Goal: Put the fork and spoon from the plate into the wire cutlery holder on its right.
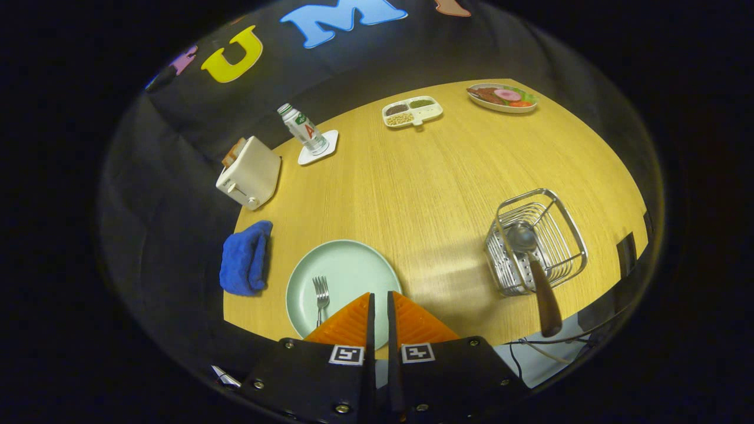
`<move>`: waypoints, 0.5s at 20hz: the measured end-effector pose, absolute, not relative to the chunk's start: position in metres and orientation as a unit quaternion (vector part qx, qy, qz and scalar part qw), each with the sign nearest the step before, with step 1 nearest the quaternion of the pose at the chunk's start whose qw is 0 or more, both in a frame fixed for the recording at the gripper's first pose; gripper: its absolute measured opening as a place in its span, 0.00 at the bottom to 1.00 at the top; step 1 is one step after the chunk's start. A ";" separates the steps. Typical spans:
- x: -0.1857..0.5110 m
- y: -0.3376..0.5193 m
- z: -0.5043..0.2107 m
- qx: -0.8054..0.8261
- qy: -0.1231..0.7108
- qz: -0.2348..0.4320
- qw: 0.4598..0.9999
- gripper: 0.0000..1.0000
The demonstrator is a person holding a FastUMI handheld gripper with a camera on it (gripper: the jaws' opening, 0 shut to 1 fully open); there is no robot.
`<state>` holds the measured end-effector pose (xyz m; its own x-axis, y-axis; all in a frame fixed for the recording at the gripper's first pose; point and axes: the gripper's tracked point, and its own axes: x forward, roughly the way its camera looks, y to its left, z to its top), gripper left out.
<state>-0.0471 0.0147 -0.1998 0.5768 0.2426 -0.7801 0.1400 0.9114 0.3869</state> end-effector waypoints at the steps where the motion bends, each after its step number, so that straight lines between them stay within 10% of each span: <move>1: -0.046 0.024 -0.202 0.205 0.464 0.039 0.861 0.09; 10: -0.052 0.095 -0.225 0.173 0.505 0.104 0.839 0.09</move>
<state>-0.0521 0.0950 -0.2251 0.4692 0.3487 -0.8113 0.0001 0.9187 0.3949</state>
